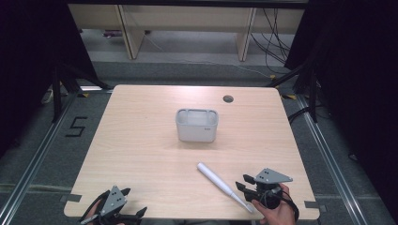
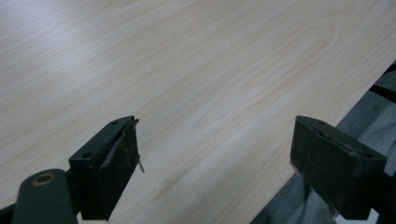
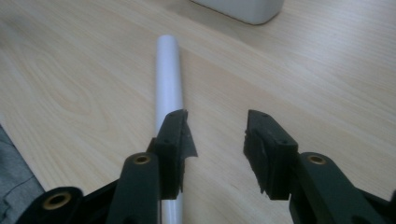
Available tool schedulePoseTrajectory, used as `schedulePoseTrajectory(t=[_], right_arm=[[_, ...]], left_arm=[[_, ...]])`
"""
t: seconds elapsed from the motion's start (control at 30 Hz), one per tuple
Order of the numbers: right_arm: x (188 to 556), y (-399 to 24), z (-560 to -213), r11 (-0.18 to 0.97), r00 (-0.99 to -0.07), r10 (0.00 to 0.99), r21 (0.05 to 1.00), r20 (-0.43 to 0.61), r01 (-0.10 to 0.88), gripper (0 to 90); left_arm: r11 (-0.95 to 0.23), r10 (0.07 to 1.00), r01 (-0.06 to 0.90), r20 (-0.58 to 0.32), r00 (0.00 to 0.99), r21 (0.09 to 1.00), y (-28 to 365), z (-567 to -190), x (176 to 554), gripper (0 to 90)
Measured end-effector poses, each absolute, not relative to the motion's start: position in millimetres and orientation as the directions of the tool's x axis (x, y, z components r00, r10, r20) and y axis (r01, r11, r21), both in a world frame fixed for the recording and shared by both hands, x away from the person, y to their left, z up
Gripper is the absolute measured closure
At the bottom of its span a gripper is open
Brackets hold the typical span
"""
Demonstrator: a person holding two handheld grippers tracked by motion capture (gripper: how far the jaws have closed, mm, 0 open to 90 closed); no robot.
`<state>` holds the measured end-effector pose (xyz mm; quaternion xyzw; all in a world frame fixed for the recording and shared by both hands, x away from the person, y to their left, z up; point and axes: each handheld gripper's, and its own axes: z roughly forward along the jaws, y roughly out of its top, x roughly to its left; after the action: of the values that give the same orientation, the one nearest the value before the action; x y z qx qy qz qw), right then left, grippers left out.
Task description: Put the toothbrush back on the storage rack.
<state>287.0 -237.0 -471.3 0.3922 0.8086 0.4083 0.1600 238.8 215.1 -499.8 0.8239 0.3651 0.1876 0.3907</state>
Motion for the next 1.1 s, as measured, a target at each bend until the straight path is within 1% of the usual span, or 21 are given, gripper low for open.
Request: schedulePoseTrajectory(t=[0.03,0.1,0.2,0.27,0.3,0.33,0.4,0.57,0.63,0.7,0.8,0.93,1.1], right_arm=[[287,-237,-471,0.359,-0.641,0.765,0.786,0.061,0.504,60.6],[286,-234,-471,0.363,-0.655,0.753,0.786,0.069,0.500,63.3],[286,-230,-472,0.391,-0.678,0.734,0.789,0.043,0.474,66.5],[285,-229,-472,0.393,-0.681,0.731,0.788,0.044,0.473,67.2],[284,-227,-472,0.385,-0.679,0.732,0.784,0.062,0.487,67.7],[284,-225,-472,0.400,-0.695,0.717,0.784,0.055,0.475,69.2],[283,-224,-472,0.403,-0.698,0.714,0.782,0.057,0.476,70.0],[279,-216,-472,0.422,-0.721,0.691,0.777,0.058,0.467,76.3],[277,-212,-472,0.441,-0.739,0.672,0.774,0.050,0.454,81.7],[277,-210,-473,0.448,-0.746,0.664,0.774,0.046,0.447,83.1],[276,-205,-476,0.474,-0.767,0.640,0.762,0.046,0.441,87.4],[277,-204,-479,0.500,-0.776,0.631,0.751,0.025,0.431,88.3],[277,-201,-483,0.528,-0.782,0.623,0.726,0.023,0.442,88.9]], left_arm=[[-0.428,0.748,0.455,0.024,0.663,0.781,215,-500,239,14.7],[-0.427,0.748,0.455,0.022,0.664,0.781,215,-500,239,14.7],[-0.428,0.746,0.453,0.023,0.665,0.782,215,-500,239,14.7],[-0.429,0.746,0.454,0.023,0.665,0.781,215,-500,239,14.7],[-0.429,0.745,0.454,0.023,0.666,0.781,215,-499,239,14.7],[-0.430,0.748,0.456,0.025,0.663,0.779,215,-499,239,14.7],[-0.428,0.749,0.457,0.023,0.662,0.780,215,-499,239,14.7],[-0.431,0.746,0.454,0.025,0.666,0.780,215,-499,238,14.7],[-0.431,0.747,0.453,0.028,0.664,0.780,215,-500,239,14.7],[-0.431,0.748,0.452,0.029,0.663,0.781,215,-500,239,14.7],[-0.431,0.746,0.455,0.025,0.665,0.780,215,-499,238,14.7],[-0.432,0.748,0.455,0.027,0.663,0.779,215,-499,238,14.7],[-0.430,0.747,0.456,0.024,0.664,0.779,215,-499,238,14.7]])
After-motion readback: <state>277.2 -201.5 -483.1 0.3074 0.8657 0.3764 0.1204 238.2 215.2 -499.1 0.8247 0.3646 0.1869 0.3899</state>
